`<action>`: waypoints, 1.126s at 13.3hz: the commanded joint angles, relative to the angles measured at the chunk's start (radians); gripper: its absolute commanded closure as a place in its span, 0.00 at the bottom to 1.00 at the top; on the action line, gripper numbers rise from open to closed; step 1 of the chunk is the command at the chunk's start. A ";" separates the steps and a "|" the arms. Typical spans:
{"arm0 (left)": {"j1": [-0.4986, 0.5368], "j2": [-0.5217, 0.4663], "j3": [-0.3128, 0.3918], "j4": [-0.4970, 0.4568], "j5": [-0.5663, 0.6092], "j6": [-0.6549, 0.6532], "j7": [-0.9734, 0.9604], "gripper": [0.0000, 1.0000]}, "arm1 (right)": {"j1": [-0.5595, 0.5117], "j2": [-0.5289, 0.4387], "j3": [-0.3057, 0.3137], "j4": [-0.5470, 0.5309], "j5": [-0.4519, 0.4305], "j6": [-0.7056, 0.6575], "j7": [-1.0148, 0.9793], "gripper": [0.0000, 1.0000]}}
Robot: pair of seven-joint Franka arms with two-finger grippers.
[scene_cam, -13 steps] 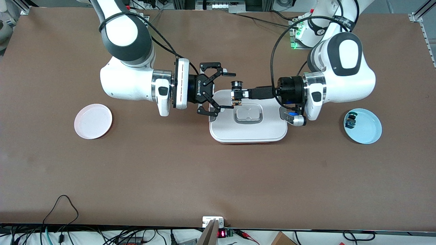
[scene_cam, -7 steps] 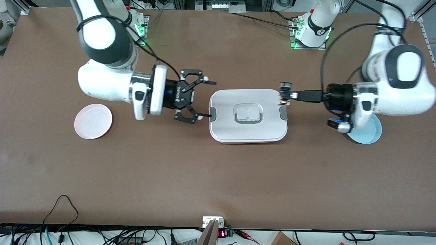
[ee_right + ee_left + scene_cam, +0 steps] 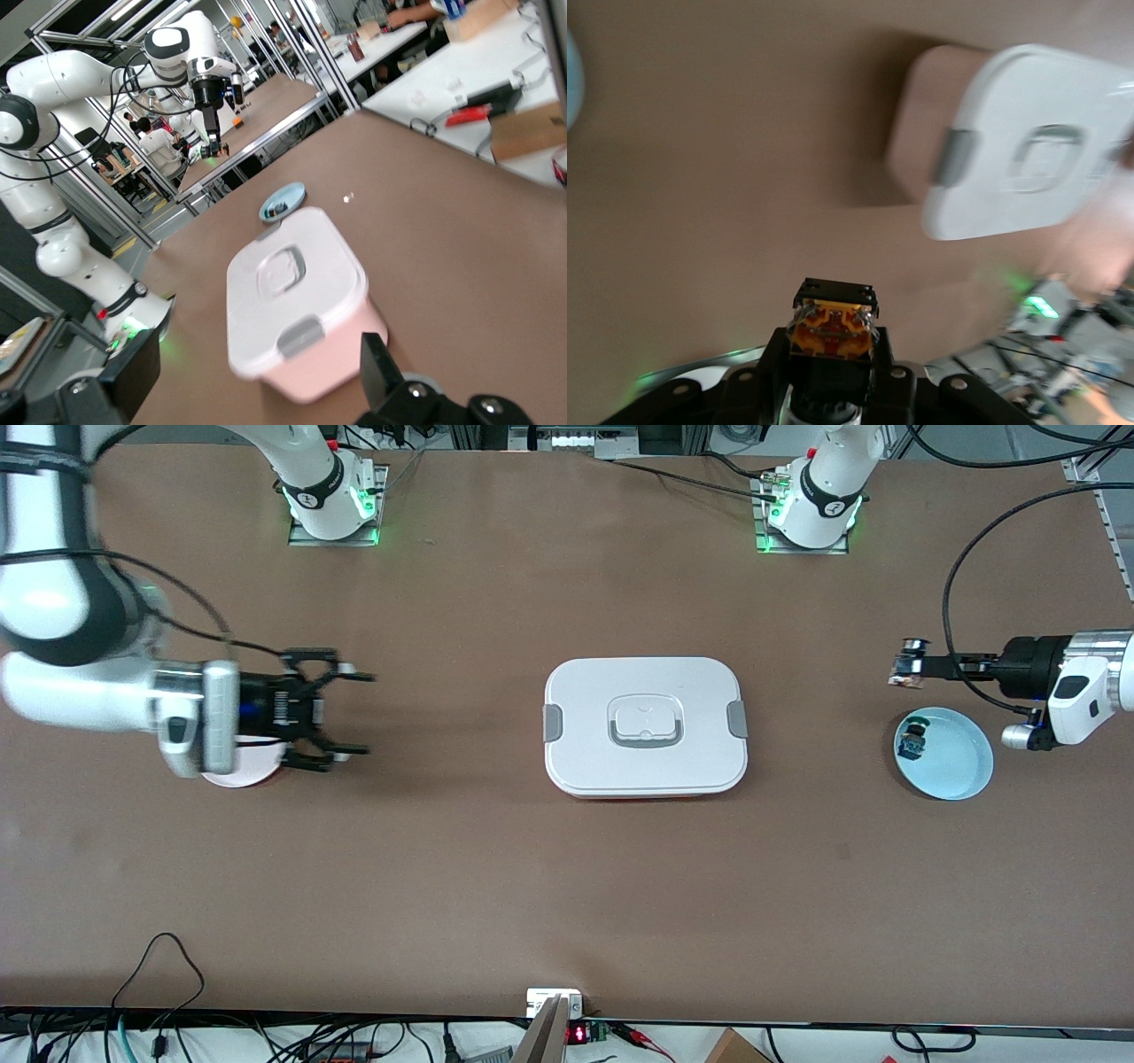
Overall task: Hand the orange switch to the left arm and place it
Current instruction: 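Carry the switch to the blue plate while the right gripper withdraws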
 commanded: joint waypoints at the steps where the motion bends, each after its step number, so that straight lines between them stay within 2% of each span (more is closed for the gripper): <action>1: -0.003 0.015 -0.021 0.004 0.289 0.005 0.018 1.00 | 0.007 -0.027 -0.023 0.003 -0.080 -0.041 0.141 0.00; 3: -0.026 0.057 -0.026 -0.003 0.495 0.045 0.001 1.00 | 0.013 -0.030 -0.023 0.016 -0.143 -0.040 0.267 0.00; 6: -0.013 0.177 -0.020 -0.023 0.742 0.219 -0.013 1.00 | 0.020 -0.056 -0.017 0.080 -0.294 -0.040 0.576 0.00; 8: 0.044 0.258 -0.018 -0.026 0.772 0.333 -0.010 1.00 | 0.020 -0.045 -0.012 0.149 -0.408 -0.067 0.773 0.00; 11: 0.061 0.307 -0.017 -0.058 0.777 0.471 -0.010 1.00 | 0.026 -0.047 0.000 0.155 -0.534 -0.072 1.051 0.00; 13: 0.078 0.334 -0.015 -0.092 0.778 0.583 -0.001 1.00 | 0.039 -0.056 0.012 0.162 -0.737 -0.072 1.186 0.00; 15: 0.078 0.340 -0.012 -0.115 0.784 0.643 0.001 1.00 | 0.065 -0.058 0.034 0.203 -0.985 -0.100 1.333 0.00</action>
